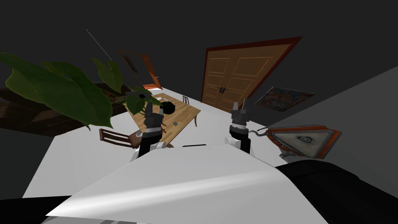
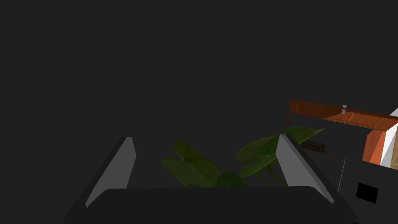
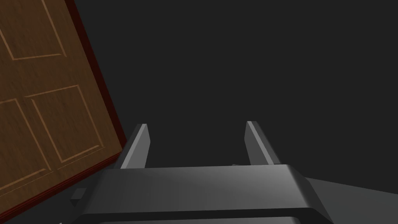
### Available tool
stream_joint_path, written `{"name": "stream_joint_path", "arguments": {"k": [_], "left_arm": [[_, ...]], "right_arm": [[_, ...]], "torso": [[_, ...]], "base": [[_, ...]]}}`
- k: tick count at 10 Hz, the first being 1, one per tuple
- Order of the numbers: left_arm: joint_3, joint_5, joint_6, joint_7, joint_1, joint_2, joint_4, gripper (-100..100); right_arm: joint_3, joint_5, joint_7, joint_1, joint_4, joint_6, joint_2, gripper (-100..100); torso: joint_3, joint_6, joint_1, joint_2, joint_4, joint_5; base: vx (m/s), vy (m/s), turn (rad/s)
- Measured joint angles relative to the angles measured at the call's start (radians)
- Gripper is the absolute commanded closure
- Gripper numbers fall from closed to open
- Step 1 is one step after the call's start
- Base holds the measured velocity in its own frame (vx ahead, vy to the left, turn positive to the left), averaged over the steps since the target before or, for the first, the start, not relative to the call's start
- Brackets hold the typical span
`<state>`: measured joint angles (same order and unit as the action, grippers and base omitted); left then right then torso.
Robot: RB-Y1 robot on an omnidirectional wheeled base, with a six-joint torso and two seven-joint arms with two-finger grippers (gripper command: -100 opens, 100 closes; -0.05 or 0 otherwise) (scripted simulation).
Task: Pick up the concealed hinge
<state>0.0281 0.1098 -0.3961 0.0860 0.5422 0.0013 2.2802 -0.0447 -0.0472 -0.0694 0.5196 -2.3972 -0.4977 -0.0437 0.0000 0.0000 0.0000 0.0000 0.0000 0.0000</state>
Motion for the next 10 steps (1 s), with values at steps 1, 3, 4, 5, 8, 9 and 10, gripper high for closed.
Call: {"name": "stream_joint_path", "arguments": {"k": [1,3,4,5,8,9,10], "left_arm": [[0.004,0.011,-0.002,-0.007,-0.001,0.024,-0.006,-100],[0.012,0.036,0.002,-0.025,-0.002,0.069,-0.011,-100],[0.015,0.051,0.006,-0.037,-0.01,0.086,-0.024,-100],[0.018,0.065,0.007,-0.047,-0.008,0.104,-0.033,-100],[0.031,0.118,0.016,-0.09,-0.018,0.145,-0.081,-100],[0.038,0.137,0.028,-0.105,-0.015,0.158,-0.089,-100],[0.04,0.154,0.034,-0.121,-0.022,0.171,-0.119,-100]], "right_arm": [[0.0,0.0,0.0,0.0,0.0,0.0,0.0,0],[0.0,0.0,0.0,0.0,0.0,0.0,0.0,0],[0.0,0.0,0.0,0.0,0.0,0.0,0.0,0],[0.0,0.0,0.0,0.0,0.0,0.0,0.0,0],[0.0,0.0,0.0,0.0,0.0,0.0,0.0,0],[0.0,0.0,0.0,0.0,0.0,0.0,0.0,0],[0.0,0.0,0.0,0.0,0.0,0.0,0.0,0]], "torso": [[0.001,0.0,-0.001,0.001,0.0,0.0],[0.003,0.0,-0.003,0.004,0.001,-0.001],[0.003,0.0,-0.004,0.005,0.001,-0.001],[0.003,0.0,-0.005,0.005,0.001,-0.001],[0.002,0.0,-0.006,0.003,0.001,-0.001],[0.002,0.0,-0.006,0.003,0.001,-0.001],[0.001,0.0,-0.007,0.002,0.0,-0.001]], "base": [[-0.058,-0.048,0.06],[-0.074,-0.057,0.06],[-0.068,-0.072,0.059],[-0.054,-0.071,0.072],[-0.05,-0.084,0.068],[-0.028,-0.102,0.065],[-0.024,-0.113,0.069]]}}
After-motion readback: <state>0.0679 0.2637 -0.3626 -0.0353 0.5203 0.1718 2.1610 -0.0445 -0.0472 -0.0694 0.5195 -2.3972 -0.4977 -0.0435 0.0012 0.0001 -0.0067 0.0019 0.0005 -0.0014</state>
